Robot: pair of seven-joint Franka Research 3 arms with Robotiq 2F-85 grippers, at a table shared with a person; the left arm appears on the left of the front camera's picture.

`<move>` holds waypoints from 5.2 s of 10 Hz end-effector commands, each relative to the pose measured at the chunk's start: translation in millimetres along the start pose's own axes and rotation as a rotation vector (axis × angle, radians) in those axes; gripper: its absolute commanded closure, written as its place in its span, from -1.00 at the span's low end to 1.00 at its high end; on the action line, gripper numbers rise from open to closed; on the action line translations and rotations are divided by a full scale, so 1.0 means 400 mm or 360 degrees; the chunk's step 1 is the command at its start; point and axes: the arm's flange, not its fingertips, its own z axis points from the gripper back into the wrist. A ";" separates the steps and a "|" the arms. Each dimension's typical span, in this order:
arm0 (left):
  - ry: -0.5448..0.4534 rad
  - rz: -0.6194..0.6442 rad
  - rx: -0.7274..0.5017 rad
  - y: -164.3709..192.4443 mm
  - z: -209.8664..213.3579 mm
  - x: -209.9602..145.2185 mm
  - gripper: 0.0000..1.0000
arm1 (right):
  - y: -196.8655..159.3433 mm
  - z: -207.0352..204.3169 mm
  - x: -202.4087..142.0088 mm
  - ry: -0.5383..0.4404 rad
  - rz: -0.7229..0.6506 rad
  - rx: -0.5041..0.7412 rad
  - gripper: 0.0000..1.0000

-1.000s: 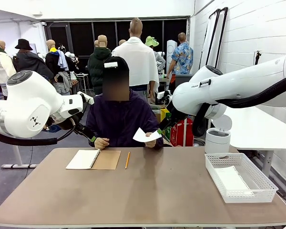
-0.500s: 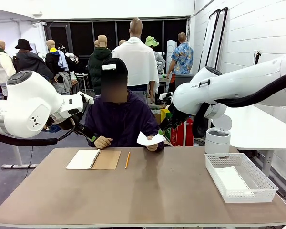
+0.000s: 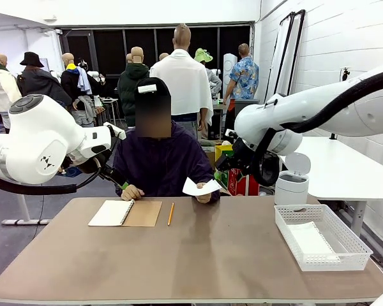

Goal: Sort the paper based on its condition.
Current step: If a person hands you a paper, place it in the Organizing basket , and if it's crumpled, put it in the Trash can.

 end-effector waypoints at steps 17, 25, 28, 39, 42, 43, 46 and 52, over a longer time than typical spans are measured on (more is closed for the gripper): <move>0.0002 -0.0010 -0.0011 0.003 -0.001 -0.002 -1.00 | -0.239 -0.173 0.082 0.0335 -0.1071 0.0744 -1.00; 0.0002 -0.0010 -0.0011 0.003 -0.001 -0.002 -1.00 | -0.284 -0.265 0.105 0.0551 -0.1351 0.1110 -0.23; 0.0002 -0.0010 -0.0011 0.003 -0.001 -0.002 -1.00 | -0.284 -0.269 0.110 0.0553 -0.1350 0.1128 0.55; 0.0002 -0.0010 -0.0011 0.003 -0.001 -0.002 -1.00 | -0.262 -0.211 0.114 0.0615 -0.1160 0.1127 1.00; 0.0002 -0.0010 -0.0011 0.003 -0.001 -0.002 -1.00 | -0.259 -0.070 0.080 0.0456 -0.0705 0.0741 1.00; 0.0002 -0.0010 -0.0011 0.003 -0.001 -0.002 -1.00 | -0.259 -0.024 0.064 0.0437 -0.0631 0.0577 1.00; 0.0002 -0.0010 -0.0011 0.003 -0.001 -0.002 -1.00 | -0.277 0.098 0.007 0.0411 -0.0426 0.0062 1.00; 0.0002 -0.0010 -0.0011 0.003 -0.001 -0.002 -1.00 | -0.309 0.158 -0.012 0.0369 -0.0377 -0.0170 1.00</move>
